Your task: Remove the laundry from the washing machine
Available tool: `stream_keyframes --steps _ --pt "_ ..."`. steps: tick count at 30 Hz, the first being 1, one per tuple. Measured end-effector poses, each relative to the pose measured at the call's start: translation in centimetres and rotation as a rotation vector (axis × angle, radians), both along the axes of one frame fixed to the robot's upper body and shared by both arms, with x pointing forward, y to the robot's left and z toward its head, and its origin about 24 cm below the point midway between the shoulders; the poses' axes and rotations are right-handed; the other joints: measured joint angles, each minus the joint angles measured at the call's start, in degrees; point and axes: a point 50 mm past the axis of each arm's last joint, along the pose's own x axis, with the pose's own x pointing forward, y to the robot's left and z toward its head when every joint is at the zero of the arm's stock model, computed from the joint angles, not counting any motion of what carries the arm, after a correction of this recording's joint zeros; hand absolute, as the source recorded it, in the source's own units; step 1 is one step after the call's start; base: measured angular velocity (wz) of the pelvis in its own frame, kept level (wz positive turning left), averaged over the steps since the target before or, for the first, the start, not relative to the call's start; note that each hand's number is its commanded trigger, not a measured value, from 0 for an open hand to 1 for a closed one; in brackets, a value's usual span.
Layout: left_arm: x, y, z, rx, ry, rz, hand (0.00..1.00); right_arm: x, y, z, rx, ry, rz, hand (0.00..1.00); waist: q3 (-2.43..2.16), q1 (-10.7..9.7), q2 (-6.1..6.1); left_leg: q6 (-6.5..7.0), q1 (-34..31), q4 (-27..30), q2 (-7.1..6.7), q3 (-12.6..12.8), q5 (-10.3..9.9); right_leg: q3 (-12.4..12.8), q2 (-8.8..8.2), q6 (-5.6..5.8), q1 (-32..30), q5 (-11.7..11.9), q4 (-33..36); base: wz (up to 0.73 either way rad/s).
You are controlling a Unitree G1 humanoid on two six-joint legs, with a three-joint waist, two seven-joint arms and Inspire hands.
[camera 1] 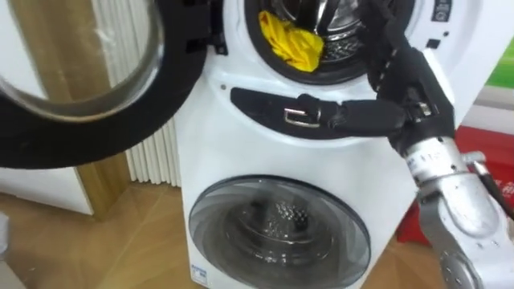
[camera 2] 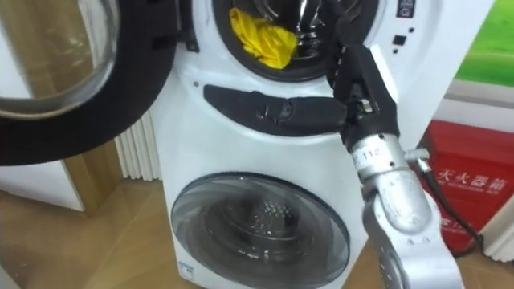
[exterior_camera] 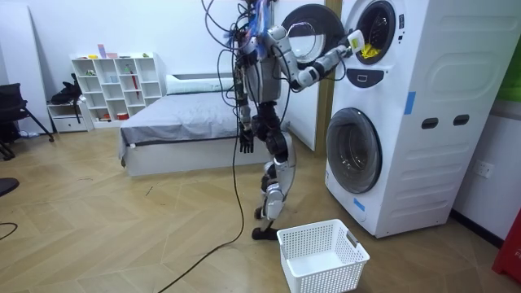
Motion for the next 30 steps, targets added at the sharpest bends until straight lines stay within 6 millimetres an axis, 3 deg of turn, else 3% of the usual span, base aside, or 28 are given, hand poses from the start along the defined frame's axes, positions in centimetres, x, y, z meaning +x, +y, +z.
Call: stream_keyframes --steps 1,3,5,8,10,11,14,17,18,19,21,23,24,25,26,28,29,30 --pt "-0.1 0.0 0.0 0.001 0.007 0.002 0.00 0.0 0.0 -0.1 0.001 0.003 -0.003 0.00 0.04 0.0 0.02 0.28 -0.6 -1.2 -0.25 0.0 1.8 0.0 -0.01 0.11 0.6 -0.1 -0.4 0.04" --pt "-0.5 0.0 0.0 0.003 0.022 0.012 0.00 0.0 0.0 -0.1 0.000 0.005 -0.012 0.00 -0.77 -0.3 -0.35 0.87 -0.5 -5.3 -0.98 0.0 7.7 -0.1 -0.03 0.81 2.3 -0.6 -2.0 0.07" --pt "-0.2 0.2 0.1 0.007 0.013 0.016 0.00 0.0 -0.2 0.0 -0.008 0.003 -0.015 0.00 -0.93 -0.6 -1.35 1.22 0.4 -6.2 -2.22 -0.3 8.7 -0.3 -0.64 1.34 2.9 -0.9 -2.9 0.11" --pt "0.7 0.1 0.0 -0.008 -0.015 0.011 0.00 0.0 -0.2 0.1 -0.008 0.000 -0.013 0.00 -0.81 -0.6 -1.52 1.22 1.0 -5.7 -2.59 -0.2 7.0 0.0 -1.13 2.07 3.8 -0.5 -3.7 -0.02" --pt "0.9 0.2 0.0 -0.005 -0.022 0.024 0.00 0.0 -0.2 0.1 -0.005 0.000 -0.011 0.00 -0.47 -0.7 -1.06 1.09 2.0 -5.9 -2.86 0.1 5.8 -0.2 -1.51 2.80 4.7 -0.7 -3.5 -0.08" --pt "0.9 0.3 0.0 -0.002 -0.020 0.027 0.00 -0.1 -0.1 0.4 -0.005 -0.010 -0.004 0.00 -0.40 -1.2 -1.17 1.24 2.6 -6.3 -3.70 0.1 5.5 -0.2 -2.33 3.92 5.2 -1.3 -3.1 0.06" --pt "1.8 0.2 0.0 -0.006 -0.028 0.009 0.00 -0.3 0.3 0.6 -0.007 -0.028 0.018 0.00 -0.19 -2.4 -0.82 2.09 3.8 -6.7 -5.58 0.4 4.6 0.1 -4.08 5.67 5.4 -2.3 -0.4 0.08" --pt "3.1 0.0 0.0 -0.011 -0.048 -0.005 0.00 -0.5 -0.1 0.6 -0.029 -0.038 0.000 0.00 -0.13 -4.1 -0.88 3.88 5.3 -7.3 -7.56 1.6 3.4 -0.4 -7.12 8.59 3.7 -4.0 7.1 0.26" --pt "3.4 0.0 0.0 -0.011 -0.056 -0.008 0.00 -0.5 -0.3 0.6 -0.038 -0.036 -0.009 0.00 -0.11 -4.3 -0.83 4.17 5.7 -7.3 -7.82 1.6 3.2 -0.4 -7.72 8.67 3.0 -4.0 9.6 0.32" --pt "4.2 0.2 0.1 -0.003 -0.079 -0.015 0.00 -0.5 -0.5 0.5 -0.047 -0.035 -0.026 0.00 -0.02 -4.6 -1.00 4.82 6.7 -7.4 -8.44 1.8 2.7 -0.3 -9.38 8.71 1.5 -4.0 14.0 0.26" --pt "4.9 0.3 0.2 0.005 -0.100 -0.029 0.00 -1.0 -1.2 -0.3 -0.065 -0.034 -0.086 0.00 0.09 -5.1 -0.76 6.22 8.8 -8.0 -9.57 2.5 1.4 -0.2 -11.89 10.12 0.1 -2.0 21.4 0.18" --pt "5.0 0.3 0.2 0.013 -0.098 -0.042 0.00 -1.4 -1.9 -1.0 -0.081 -0.020 -0.124 0.00 0.02 -5.4 0.47 6.50 10.8 -9.5 -9.50 1.8 0.2 -0.2 -12.25 10.18 -1.5 1.6 25.7 -0.02" --pt "5.2 0.6 0.4 0.029 -0.104 -0.051 0.00 -1.6 -2.4 -1.2 -0.083 -0.012 -0.151 0.00 0.08 -5.6 0.89 6.85 11.6 -9.8 -9.29 1.2 -0.1 0.5 -11.50 10.26 -3.0 1.5 26.9 -0.04" --pt "5.4 0.8 0.4 0.038 -0.109 -0.054 0.00 -1.7 -2.6 -1.4 -0.080 -0.007 -0.160 0.00 0.04 -5.7 0.96 6.95 11.7 -10.1 -9.06 1.1 -0.2 1.4 -10.77 10.42 -3.9 0.3 26.0 0.04" --pt "5.4 1.3 0.6 0.052 -0.112 -0.058 0.00 -1.8 -2.8 -1.5 -0.080 -0.001 -0.163 0.00 0.08 -6.6 1.06 7.03 11.6 -10.2 -8.48 1.1 -0.2 3.0 -9.01 10.10 -5.9 -2.0 22.9 0.00" --pt "5.6 1.8 0.8 0.075 -0.118 -0.061 0.00 -1.8 -2.9 -1.6 -0.082 0.011 -0.174 0.00 0.00 -6.8 0.87 7.14 11.7 -10.4 -8.27 1.3 -0.2 3.7 -7.71 9.76 -8.0 -2.5 15.2 0.00" --pt "5.7 1.8 0.8 0.080 -0.124 -0.063 0.00 -1.8 -2.8 -1.6 -0.083 0.014 -0.178 0.00 0.02 -6.8 0.84 7.27 11.7 -10.4 -8.46 1.6 -0.3 4.6 -7.25 9.68 -8.8 -0.2 8.9 0.05" --pt "5.6 1.8 0.8 0.083 -0.124 -0.076 0.00 -1.8 -2.9 -1.6 -0.083 0.016 -0.178 0.00 0.05 -6.9 0.58 7.34 12.3 -10.5 -8.97 1.5 -0.5 5.2 -7.11 8.53 -8.9 5.5 4.4 0.08"
